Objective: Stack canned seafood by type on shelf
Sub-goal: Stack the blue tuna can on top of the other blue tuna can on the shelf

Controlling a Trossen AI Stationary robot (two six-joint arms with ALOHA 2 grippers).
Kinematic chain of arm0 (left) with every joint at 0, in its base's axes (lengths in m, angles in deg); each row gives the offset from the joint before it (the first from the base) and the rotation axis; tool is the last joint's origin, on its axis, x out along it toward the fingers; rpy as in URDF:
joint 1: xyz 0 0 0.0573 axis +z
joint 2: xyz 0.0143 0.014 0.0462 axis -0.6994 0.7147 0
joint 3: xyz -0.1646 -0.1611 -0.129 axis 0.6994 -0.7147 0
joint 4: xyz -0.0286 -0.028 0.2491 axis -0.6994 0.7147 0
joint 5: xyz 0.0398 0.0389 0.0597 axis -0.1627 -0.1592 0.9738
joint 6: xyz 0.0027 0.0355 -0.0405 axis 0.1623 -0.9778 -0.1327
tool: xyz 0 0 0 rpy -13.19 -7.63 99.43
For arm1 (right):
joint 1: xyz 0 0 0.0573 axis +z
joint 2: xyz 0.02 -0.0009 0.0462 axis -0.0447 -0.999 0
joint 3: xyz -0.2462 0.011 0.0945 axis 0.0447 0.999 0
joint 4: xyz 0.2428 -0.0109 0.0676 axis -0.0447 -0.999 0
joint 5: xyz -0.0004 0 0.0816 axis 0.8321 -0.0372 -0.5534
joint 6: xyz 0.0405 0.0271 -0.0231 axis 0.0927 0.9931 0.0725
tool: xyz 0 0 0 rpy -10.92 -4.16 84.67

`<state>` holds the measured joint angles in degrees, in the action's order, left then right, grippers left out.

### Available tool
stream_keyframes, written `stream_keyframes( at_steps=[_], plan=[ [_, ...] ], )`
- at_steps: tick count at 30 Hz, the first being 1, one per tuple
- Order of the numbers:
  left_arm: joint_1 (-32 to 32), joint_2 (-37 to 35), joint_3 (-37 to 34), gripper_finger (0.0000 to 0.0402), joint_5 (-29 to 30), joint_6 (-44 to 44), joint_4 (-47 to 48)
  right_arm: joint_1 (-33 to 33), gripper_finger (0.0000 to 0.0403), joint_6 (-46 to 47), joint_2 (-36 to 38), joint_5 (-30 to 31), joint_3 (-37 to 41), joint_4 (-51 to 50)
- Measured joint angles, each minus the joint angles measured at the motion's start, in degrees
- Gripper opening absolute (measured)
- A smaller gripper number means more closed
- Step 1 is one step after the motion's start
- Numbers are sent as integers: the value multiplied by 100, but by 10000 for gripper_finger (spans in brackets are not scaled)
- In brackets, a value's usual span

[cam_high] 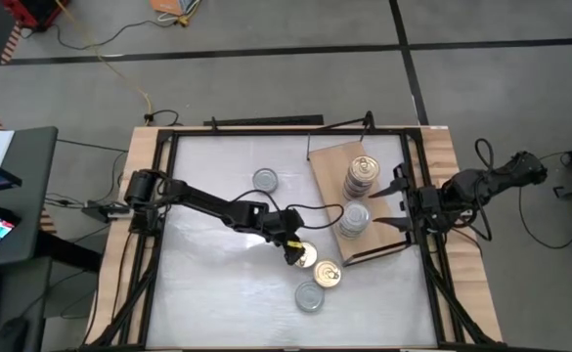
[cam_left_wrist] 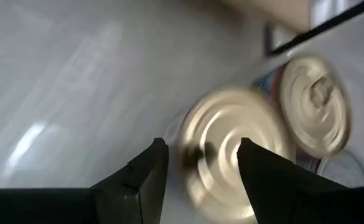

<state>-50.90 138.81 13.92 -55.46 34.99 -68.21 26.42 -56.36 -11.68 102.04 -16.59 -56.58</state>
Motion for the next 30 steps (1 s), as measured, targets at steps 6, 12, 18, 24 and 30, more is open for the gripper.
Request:
stream_keyframes(
  at_steps=[6, 12, 18, 24, 30],
  plan=[
    [0, 12, 11, 176, 149, -114, -17, 0, 272, -2, -34, 0, 0, 32],
    [0, 20, 11, 111, 189, -160, 246, 0, 272, -20, -35, 0, 0, 54],
    [26, 10, 11, 13, 302, -515, 289, 0, 272, -15, -36, 0, 0, 63],
    [201, -6, 28, 1, 552, -680, 695, 0, 272, -14, -37, 0, 0, 66],
    [393, 33, 9, 0, 652, -837, 986, 0, 272, 2, -37, 0, 0, 48]
  ],
)
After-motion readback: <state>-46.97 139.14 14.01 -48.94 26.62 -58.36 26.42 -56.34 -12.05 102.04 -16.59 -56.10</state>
